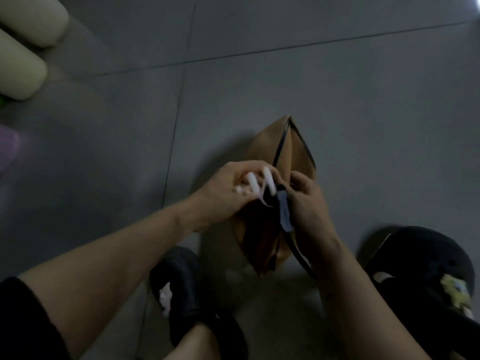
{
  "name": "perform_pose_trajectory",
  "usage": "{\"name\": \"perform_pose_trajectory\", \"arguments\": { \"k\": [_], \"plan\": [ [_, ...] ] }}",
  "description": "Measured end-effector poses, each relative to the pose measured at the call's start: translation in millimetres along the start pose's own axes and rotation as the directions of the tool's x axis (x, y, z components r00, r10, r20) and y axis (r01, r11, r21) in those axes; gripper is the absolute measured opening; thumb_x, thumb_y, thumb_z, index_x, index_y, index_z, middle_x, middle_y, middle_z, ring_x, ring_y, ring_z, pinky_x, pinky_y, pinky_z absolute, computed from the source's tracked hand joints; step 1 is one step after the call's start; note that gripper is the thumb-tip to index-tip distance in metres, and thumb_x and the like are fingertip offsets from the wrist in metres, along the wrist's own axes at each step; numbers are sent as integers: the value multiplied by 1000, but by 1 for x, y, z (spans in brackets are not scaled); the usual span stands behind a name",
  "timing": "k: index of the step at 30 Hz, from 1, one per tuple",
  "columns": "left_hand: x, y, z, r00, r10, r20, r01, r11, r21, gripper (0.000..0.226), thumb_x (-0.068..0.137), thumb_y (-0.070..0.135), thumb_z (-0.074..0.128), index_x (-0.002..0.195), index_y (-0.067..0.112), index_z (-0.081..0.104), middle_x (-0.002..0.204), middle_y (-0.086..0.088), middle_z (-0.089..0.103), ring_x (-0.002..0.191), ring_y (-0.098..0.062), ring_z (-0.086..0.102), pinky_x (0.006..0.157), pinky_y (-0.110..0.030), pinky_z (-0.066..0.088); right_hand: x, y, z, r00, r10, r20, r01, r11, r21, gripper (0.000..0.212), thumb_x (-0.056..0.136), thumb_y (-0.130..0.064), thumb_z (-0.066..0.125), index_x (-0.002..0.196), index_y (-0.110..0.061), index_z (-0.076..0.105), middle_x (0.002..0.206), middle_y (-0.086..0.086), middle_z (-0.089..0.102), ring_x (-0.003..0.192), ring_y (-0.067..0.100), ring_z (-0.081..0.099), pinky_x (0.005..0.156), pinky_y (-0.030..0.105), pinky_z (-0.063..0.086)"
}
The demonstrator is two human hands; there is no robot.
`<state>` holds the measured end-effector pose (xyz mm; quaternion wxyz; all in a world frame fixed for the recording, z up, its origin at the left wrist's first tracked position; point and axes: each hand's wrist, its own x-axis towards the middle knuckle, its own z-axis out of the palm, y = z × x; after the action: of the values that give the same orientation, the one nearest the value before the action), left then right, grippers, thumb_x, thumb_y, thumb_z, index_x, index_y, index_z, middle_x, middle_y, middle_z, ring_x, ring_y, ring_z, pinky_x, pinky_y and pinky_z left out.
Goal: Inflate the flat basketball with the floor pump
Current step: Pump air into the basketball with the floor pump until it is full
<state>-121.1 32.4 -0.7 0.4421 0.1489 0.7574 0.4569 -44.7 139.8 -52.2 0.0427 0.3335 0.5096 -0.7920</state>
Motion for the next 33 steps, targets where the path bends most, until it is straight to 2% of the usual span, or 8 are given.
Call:
{"name": "perform_pose_trajectory", "arguments": {
  "k": [4, 7, 11, 14, 18, 21, 26, 33],
  "plan": [
    [-23, -2, -12, 960, -243, -138, 220, 962, -160, 23, 79, 33, 64, 83, 12, 56, 90, -11, 61, 81, -20, 61, 70, -35, 53, -14, 15, 21, 997, -52, 57, 56, 996, -76, 11, 91, -19, 61, 84, -11, 59, 75, 4, 63, 69, 17, 63, 64, 29, 55],
    [-36, -8, 2, 858, -406, -313, 339, 907, -249, 20, 78, 13, 71, 87, 11, 54, 93, -10, 61, 87, -22, 62, 73, -37, 54, -21, 17, 28, 994, 19, 111, -28, 997, 76, 10, 89, -13, 62, 82, -8, 58, 70, 1, 63, 65, 15, 65, 62, 27, 55],
    [-58, -14, 29, 748, -609, -262, 423, 742, -520, 16, 89, 20, 60, 100, 8, 60, 99, -13, 66, 88, -26, 67, 75, -40, 58, -31, 23, 29, 991, 98, 97, -126, 928, 350, 26, 88, -18, 62, 65, -14, 51, 61, 2, 57, 61, 18, 57, 62, 31, 47],
    [-68, -16, 35, 793, -523, -313, 410, 838, -361, 19, 98, 23, 43, 99, 13, 59, 87, -8, 65, 82, -21, 67, 80, -44, 56, -33, 21, 27, 964, 230, 137, -268, 826, 496, 40, 94, -41, 48, 79, -7, 62, 75, 12, 61, 63, 25, 58, 66, 33, 46],
    [-66, -10, 26, 893, -314, -322, 337, 941, 17, 22, 100, 21, 37, 90, 19, 56, 75, -6, 63, 79, -28, 66, 75, -51, 56, -25, 10, 30, 925, 375, 51, -378, 910, 170, 39, 99, -32, 37, 79, -10, 62, 70, 9, 62, 55, 18, 59, 50, 26, 46],
    [-57, -4, 25, 921, -256, -295, 315, 933, 172, 22, 99, 18, 39, 88, 15, 57, 71, -4, 63, 70, -21, 67, 66, -39, 57, -20, 5, 19, 936, 344, 72, -348, 935, 63, 41, 100, -29, 35, 78, -8, 63, 72, 12, 63, 63, 23, 59, 66, 34, 49],
    [-46, -2, 32, 920, -210, -330, 323, 885, 335, 20, 96, 22, 44, 85, 17, 59, 74, -6, 65, 70, -19, 67, 69, -40, 57, -23, 6, 5, 951, 265, 160, -279, 957, 74, 40, 103, -13, 28, 73, -5, 53, 50, 4, 55, 31, 4, 52, 33, 14, 40],
    [-55, -8, 40, 925, -226, -305, 313, 909, 274, 18, 97, 21, 44, 88, 14, 58, 68, -4, 64, 48, -5, 60, 44, -19, 44, -32, 13, 1, 944, 221, 247, -278, 933, 229, 50, 102, -23, 31, 68, -10, 65, 47, 6, 57, 36, 18, 55, 35, 22, 46]
  ]
}}
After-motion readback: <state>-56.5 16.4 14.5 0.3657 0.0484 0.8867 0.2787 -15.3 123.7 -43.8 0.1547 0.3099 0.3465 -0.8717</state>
